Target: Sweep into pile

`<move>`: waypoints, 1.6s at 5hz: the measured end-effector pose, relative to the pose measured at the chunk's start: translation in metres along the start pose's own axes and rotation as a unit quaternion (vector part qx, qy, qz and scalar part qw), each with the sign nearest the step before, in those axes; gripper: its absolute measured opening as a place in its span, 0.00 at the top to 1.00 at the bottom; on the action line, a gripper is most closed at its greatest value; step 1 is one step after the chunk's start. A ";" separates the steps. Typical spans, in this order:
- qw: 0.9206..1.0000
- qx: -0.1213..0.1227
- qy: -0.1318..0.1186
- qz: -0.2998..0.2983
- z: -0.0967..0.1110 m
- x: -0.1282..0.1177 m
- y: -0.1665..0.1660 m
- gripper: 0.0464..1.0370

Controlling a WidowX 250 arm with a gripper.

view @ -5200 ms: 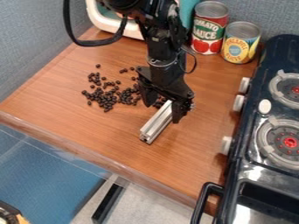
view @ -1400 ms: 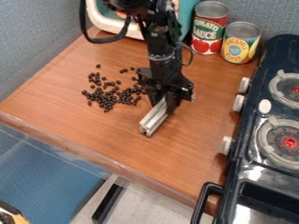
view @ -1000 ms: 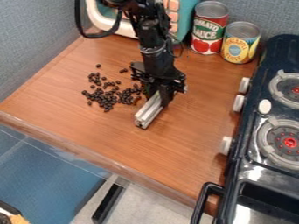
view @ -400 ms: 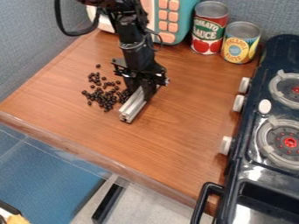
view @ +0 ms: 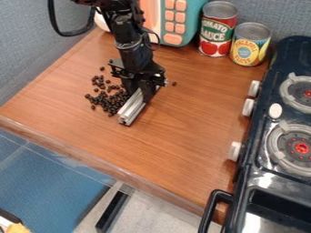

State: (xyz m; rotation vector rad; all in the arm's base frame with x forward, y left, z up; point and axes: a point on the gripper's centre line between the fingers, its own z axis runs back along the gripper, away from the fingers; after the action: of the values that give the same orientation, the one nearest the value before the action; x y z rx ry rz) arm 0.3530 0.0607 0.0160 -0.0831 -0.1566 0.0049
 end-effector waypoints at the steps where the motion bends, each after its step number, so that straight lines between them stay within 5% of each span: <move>1: 1.000 0.001 -0.002 -0.001 0.000 0.000 0.005 0.67; 8: 0.999 0.027 -0.026 0.038 0.007 -0.019 0.075 0.67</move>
State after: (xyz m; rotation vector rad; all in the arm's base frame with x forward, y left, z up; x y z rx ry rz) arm 0.3337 0.1357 0.0134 -0.0345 -0.2050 0.0871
